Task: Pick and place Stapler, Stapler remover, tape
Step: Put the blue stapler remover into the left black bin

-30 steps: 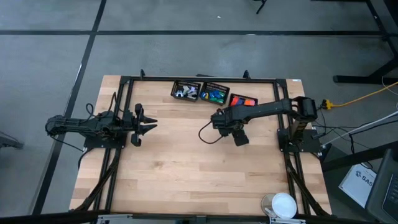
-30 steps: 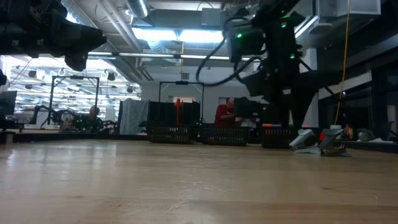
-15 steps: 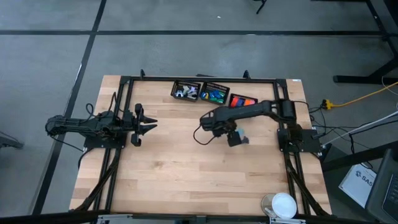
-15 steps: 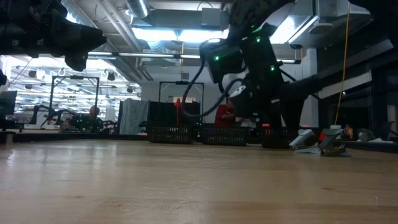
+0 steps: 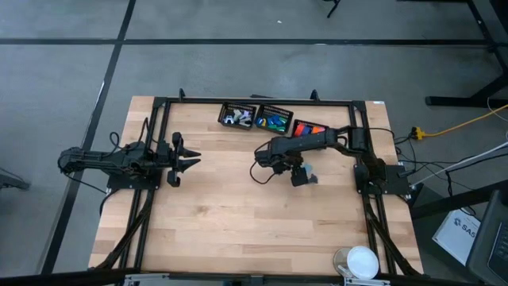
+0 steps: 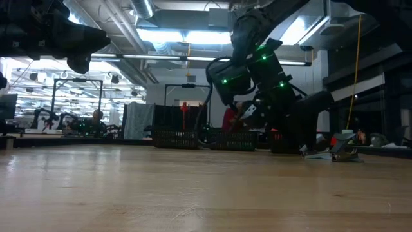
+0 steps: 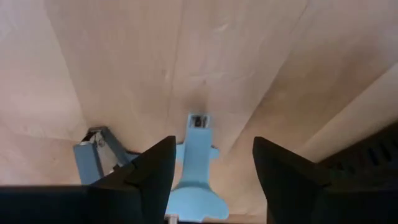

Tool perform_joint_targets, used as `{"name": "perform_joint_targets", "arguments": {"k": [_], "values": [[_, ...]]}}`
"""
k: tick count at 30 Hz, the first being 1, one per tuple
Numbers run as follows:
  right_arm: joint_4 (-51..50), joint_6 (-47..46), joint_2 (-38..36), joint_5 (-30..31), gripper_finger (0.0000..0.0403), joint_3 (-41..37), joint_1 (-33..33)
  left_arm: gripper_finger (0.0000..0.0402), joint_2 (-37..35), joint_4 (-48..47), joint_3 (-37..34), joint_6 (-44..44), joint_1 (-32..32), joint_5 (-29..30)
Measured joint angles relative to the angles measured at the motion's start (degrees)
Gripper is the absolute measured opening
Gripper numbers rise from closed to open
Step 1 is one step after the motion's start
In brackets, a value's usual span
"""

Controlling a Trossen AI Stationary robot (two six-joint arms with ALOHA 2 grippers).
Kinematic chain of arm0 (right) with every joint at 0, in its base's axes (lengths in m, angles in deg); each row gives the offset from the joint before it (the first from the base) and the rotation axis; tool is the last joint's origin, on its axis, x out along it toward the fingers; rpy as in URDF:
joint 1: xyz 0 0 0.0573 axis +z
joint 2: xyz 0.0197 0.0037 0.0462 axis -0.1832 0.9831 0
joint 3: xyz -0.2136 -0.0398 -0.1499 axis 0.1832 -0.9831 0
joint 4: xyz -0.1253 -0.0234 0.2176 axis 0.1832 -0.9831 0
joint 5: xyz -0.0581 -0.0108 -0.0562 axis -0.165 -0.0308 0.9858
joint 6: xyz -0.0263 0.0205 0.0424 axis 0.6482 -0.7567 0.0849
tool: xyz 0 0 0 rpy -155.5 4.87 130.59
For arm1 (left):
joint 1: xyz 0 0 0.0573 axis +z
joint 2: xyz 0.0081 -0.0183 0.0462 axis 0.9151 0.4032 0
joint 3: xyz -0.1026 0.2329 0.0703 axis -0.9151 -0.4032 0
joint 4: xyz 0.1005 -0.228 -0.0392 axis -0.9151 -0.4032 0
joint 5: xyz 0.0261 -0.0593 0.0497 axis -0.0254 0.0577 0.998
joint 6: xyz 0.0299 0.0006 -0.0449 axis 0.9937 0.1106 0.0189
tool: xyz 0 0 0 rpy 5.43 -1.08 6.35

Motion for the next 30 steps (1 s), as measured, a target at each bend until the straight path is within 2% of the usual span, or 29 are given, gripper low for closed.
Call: {"name": "perform_joint_targets", "arguments": {"k": [4,12,21,30], "values": [[-0.45,0.23,-0.02,0.0,0.0187,-1.03,-0.27,0.0091,-0.02,0.01,0.0,0.0,0.01,0.0],[0.48,0.41,-0.02,0.02,0.0053,-3.61,-0.52,0.0091,-0.02,0.01,0.0,0.0,-0.01,0.0],[-0.1,1.95,-0.06,0.0,0.0051,0.99,-0.52,0.0091,-0.02,0.01,0.0,0.0,0.01,0.0],[3.51,2.1,-3.82,0.0,0.0051,6.39,-0.99,0.0091,-0.02,-0.01,0.0,0.0,0.0,0.0]]}}
